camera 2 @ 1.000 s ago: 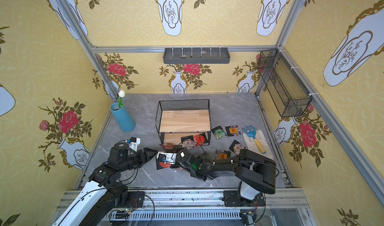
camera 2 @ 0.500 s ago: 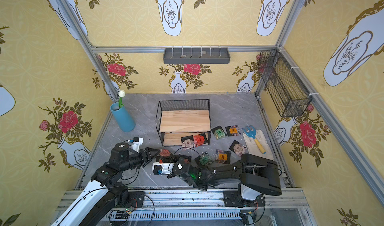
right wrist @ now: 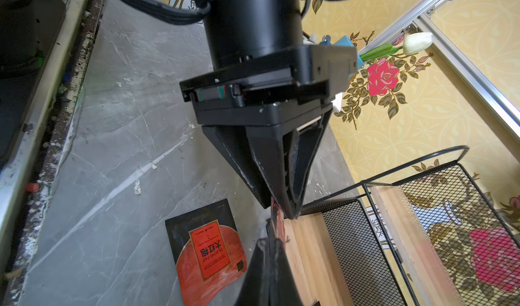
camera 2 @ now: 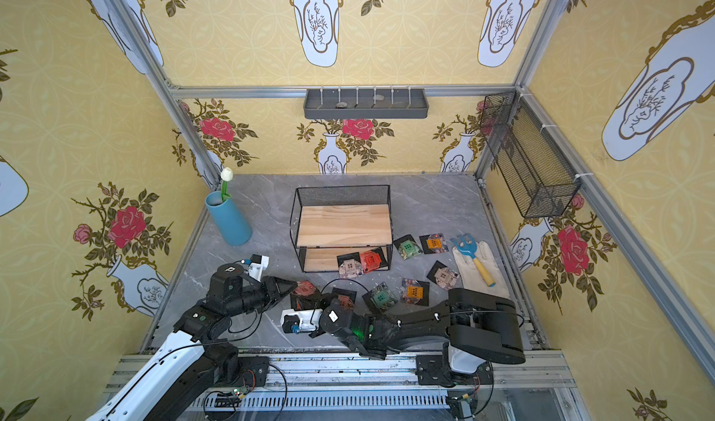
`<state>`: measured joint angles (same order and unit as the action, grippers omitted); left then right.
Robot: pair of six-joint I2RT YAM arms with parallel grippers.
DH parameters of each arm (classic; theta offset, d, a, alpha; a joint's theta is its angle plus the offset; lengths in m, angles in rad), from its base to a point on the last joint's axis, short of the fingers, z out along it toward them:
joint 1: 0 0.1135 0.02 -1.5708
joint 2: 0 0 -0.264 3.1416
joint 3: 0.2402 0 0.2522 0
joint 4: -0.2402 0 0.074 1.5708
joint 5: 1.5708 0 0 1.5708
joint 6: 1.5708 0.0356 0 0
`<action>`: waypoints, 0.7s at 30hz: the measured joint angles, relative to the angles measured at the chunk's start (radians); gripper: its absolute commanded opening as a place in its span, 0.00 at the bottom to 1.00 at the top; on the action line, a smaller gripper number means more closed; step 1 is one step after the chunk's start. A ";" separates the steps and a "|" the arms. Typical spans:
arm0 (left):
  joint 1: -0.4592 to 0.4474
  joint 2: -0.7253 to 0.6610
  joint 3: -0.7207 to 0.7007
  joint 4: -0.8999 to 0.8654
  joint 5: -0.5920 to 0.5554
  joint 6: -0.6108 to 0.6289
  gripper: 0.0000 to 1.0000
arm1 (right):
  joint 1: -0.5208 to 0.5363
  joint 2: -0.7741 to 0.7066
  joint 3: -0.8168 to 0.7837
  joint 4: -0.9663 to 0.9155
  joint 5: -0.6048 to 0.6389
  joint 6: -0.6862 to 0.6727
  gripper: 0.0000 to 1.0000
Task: Remove the tea bags from the shelf
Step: Place the tea bag at the center of the board.
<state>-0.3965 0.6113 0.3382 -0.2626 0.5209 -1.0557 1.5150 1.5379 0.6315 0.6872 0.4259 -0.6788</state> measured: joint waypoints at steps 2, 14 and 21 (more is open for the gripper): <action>0.000 0.002 0.000 0.004 0.000 0.000 0.03 | 0.005 0.000 0.000 -0.002 0.000 -0.002 0.06; 0.000 -0.031 0.015 -0.016 -0.055 0.001 0.00 | 0.017 -0.032 -0.021 -0.003 0.047 0.005 0.54; 0.001 -0.131 0.034 -0.151 -0.198 0.000 0.00 | 0.021 -0.117 -0.070 -0.005 0.103 0.068 0.58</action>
<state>-0.3958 0.4801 0.3717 -0.4141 0.3233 -1.0557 1.5360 1.4212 0.5617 0.6819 0.5285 -0.6106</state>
